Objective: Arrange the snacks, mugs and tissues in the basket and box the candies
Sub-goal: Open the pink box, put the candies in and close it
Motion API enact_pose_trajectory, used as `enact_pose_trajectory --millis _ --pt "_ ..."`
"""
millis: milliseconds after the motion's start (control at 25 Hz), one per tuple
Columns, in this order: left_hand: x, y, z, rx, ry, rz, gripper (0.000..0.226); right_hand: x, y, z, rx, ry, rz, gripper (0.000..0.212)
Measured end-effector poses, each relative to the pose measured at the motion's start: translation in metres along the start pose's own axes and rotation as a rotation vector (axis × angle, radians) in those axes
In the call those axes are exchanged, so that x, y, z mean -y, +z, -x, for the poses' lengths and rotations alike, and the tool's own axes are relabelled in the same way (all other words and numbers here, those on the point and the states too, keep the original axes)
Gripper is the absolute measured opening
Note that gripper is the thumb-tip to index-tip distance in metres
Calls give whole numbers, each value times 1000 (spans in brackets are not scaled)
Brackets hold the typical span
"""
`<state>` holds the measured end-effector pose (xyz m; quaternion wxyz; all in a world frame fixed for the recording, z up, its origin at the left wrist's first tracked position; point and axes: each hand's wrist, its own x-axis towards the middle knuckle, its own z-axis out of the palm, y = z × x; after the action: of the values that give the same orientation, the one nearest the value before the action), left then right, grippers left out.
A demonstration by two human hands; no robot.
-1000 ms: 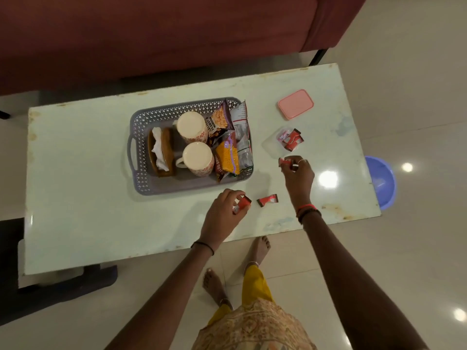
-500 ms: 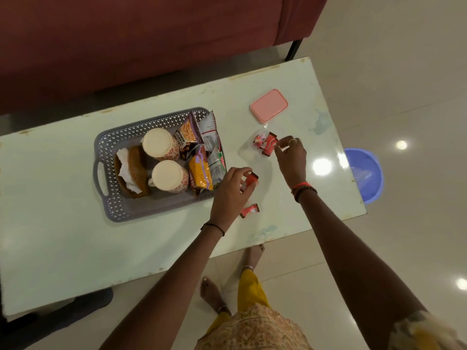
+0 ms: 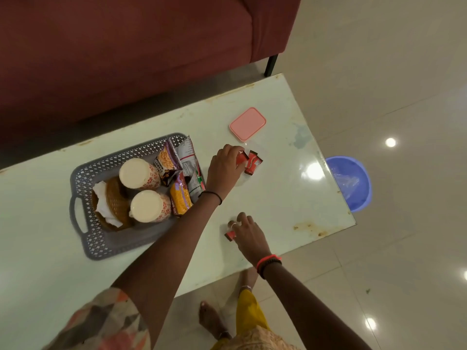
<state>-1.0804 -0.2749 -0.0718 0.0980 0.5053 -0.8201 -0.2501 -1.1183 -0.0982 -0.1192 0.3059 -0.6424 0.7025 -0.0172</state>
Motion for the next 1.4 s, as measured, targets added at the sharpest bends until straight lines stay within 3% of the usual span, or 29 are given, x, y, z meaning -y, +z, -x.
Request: enact_pose_trajectory --millis 240,400,520,760,920,1120,1280,1400 --pt "6 28 -15 145 95 -170 35 -6 7 -7 -13 -51 -6 32" --pt "8 30 -8 106 71 -81 31 -16 -12 -9 -93 138 -231 23" --pt "9 24 -3 -13 -74 142 25 -30 -46 -17 -234 352 -426 13" --pt "-4 21 -2 -140 -393 432 25 -50 -121 -71 -391 306 -436 11" --pt "-12 24 -11 -185 -655 600 25 -52 -147 -107 -345 137 -271 18" --pt "-11 29 -21 -186 -897 680 30 -55 -155 -131 -132 -73 2 24" --pt "-7 34 -21 -209 -983 698 32 -59 -164 -139 -174 -45 -109 24" --pt "-14 36 -17 -188 -1029 745 35 -69 -176 -153 -265 61 -131 36"
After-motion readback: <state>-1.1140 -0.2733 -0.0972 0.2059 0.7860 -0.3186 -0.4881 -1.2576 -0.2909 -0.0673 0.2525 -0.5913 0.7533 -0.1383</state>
